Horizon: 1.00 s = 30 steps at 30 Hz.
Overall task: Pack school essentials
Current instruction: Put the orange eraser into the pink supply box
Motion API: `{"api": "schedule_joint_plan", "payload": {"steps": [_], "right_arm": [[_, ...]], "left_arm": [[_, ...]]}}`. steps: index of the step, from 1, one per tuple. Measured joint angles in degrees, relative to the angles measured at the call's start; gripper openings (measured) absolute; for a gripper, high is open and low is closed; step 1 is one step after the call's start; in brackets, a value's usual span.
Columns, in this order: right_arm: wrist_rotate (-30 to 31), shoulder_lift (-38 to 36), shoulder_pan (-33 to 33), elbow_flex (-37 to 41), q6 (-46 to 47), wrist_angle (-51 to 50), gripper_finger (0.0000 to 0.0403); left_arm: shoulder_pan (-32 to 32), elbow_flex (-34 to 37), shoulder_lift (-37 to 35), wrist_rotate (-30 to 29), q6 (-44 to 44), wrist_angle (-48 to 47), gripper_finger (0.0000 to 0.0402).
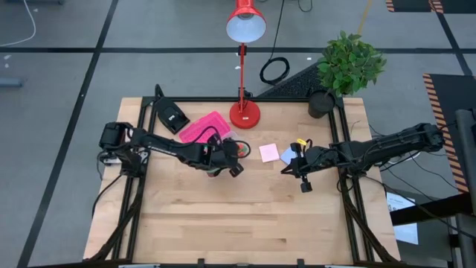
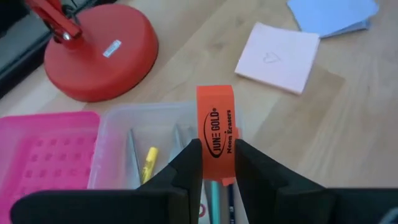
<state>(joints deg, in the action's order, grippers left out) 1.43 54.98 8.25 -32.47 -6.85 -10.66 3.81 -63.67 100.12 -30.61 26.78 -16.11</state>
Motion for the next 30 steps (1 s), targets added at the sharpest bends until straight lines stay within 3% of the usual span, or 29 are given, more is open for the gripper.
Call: {"api": "schedule_joint_plan", "payload": {"steps": [16, 30], "right_arm": [[-0.02, 0.0, -0.02, 0.0, 0.13, 0.04, 0.0008], [0.0, 0.0, -0.01, 0.0, 0.14, 0.09, 0.0008]], "left_arm": [[-0.37, 14.05, 0.0, 3.18, 0.57, 22.79, 0.0085], [-0.37, 15.42, 0.0, 4.22, 0.98, 21.76, 0.0086]]}}
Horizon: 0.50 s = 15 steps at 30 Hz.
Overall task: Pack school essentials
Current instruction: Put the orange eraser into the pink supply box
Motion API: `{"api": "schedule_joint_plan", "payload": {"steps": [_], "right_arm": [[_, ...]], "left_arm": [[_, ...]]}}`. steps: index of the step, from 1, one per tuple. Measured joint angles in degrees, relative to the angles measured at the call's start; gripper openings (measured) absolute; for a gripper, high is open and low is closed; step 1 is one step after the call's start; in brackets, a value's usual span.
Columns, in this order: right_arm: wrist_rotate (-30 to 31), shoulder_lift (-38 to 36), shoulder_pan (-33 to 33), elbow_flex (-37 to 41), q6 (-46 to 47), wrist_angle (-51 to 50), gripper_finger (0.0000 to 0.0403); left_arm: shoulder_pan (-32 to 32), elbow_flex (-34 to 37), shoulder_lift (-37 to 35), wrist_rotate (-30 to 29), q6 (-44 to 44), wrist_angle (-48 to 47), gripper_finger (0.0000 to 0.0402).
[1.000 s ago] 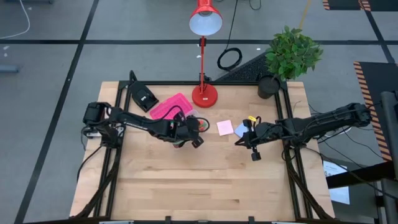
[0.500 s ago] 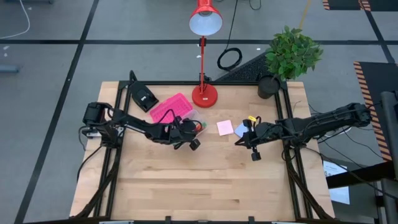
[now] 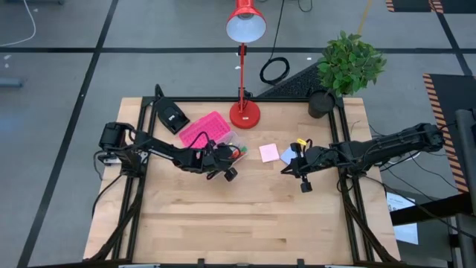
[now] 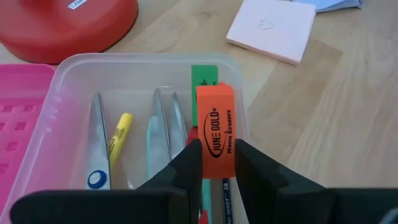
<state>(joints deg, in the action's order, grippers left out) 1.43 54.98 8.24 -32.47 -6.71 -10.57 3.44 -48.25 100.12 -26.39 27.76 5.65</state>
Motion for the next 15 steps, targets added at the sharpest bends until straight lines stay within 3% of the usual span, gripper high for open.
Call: {"api": "schedule_joint_plan", "payload": {"steps": [8, 15], "right_arm": [[0.0, 0.0, 0.01, 0.0, 0.01, 0.0, 0.0008], [0.0, 0.0, 0.0, 0.0, 0.01, 0.0, 0.0008]], "left_arm": [[0.0, -0.02, 0.01, 0.0, 1.1, -0.97, 0.0095], [0.0, -0.02, 0.0, -0.33, 2.6, -1.67, 0.0161]]}}
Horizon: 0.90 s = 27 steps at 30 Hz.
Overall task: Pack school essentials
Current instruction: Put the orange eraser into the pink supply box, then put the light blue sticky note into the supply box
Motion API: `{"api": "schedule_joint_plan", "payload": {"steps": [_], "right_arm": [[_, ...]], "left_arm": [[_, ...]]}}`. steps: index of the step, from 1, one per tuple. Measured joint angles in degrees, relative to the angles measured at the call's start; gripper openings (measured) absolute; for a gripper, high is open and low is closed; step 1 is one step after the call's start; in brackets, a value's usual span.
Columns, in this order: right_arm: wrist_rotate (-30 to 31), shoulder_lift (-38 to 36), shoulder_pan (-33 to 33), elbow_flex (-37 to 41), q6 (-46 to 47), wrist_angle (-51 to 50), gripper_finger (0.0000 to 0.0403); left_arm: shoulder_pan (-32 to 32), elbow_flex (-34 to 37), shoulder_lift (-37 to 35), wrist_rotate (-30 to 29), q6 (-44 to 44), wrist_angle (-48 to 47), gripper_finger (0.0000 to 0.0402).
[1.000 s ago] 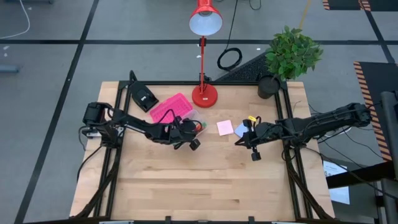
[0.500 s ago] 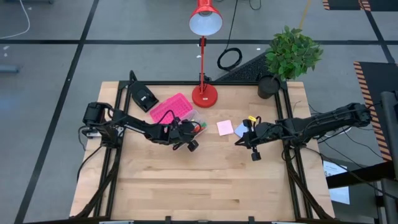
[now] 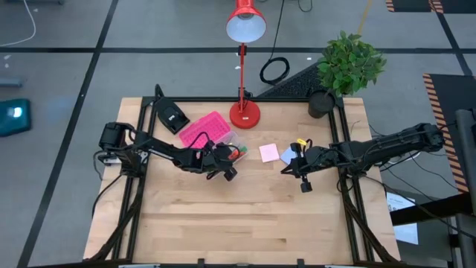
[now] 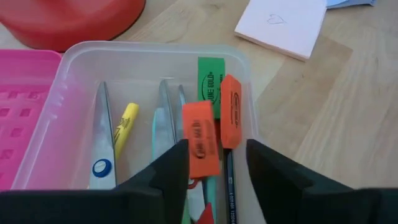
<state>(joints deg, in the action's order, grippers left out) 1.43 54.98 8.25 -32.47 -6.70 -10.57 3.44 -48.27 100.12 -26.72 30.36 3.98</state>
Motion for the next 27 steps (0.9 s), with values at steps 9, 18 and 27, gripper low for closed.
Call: {"api": "schedule_joint_plan", "payload": {"steps": [9, 18, 27], "right_arm": [[0.0, 0.0, 0.0, 0.0, 0.0, 0.0, 0.0008], [1.6, -0.02, 0.0, 0.0, 0.32, 0.02, 0.0008], [9.27, -0.02, 0.0, 0.02, 3.3, -3.22, 0.0015]], "left_arm": [[0.0, -0.04, -0.73, -0.15, 0.83, 1.67, 0.0195], [1.3, -1.05, -7.95, -0.3, -1.34, 4.13, 0.0195], [5.39, -1.01, -10.01, -0.26, -4.43, 6.99, 0.0195]]}}
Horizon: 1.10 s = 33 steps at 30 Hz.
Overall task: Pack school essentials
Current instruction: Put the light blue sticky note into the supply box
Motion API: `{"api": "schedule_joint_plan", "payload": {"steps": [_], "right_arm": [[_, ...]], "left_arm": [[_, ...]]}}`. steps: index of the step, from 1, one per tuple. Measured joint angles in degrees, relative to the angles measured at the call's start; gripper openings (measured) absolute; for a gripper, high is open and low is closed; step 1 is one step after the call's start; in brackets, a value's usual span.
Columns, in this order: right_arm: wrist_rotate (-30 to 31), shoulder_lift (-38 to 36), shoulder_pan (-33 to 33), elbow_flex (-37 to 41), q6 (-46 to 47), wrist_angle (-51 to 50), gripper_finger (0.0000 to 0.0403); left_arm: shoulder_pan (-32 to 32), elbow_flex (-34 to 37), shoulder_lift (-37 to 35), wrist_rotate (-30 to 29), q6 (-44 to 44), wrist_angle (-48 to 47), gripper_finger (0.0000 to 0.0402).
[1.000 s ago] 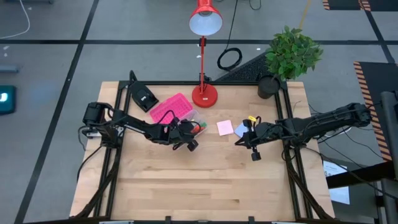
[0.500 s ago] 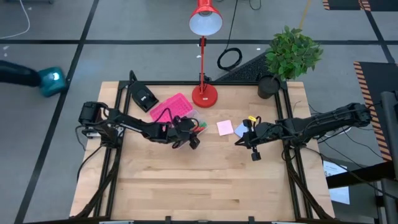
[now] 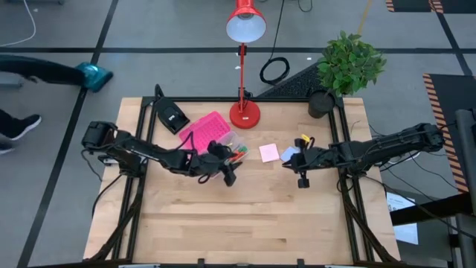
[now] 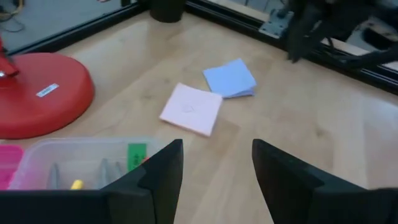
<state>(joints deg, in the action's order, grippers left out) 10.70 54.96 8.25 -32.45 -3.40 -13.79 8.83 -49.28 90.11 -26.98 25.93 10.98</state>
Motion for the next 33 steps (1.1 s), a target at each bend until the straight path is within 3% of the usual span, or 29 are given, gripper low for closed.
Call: {"api": "schedule_joint_plan", "payload": {"steps": [6, 15, 24, 33], "right_arm": [[4.43, 0.0, 0.75, 0.0, 3.0, -7.44, 0.0059], [7.23, 1.35, 2.43, 0.0, -4.71, -12.97, 0.013], [7.31, 8.4, 2.51, 1.55, -10.61, -12.58, 0.0132], [13.32, 13.77, 2.54, 4.01, -11.01, -11.52, 0.0122]], "left_arm": [[1.39, 0.0, 0.0, 0.0, -0.41, -0.92, 0.0195], [2.17, 0.0, -0.02, 0.53, -2.19, -0.81, 0.0195], [2.17, 0.0, -0.02, 0.57, -1.84, -0.19, 0.0195], [2.07, 0.0, -0.02, 0.59, -2.1, -0.19, 0.0195]]}}
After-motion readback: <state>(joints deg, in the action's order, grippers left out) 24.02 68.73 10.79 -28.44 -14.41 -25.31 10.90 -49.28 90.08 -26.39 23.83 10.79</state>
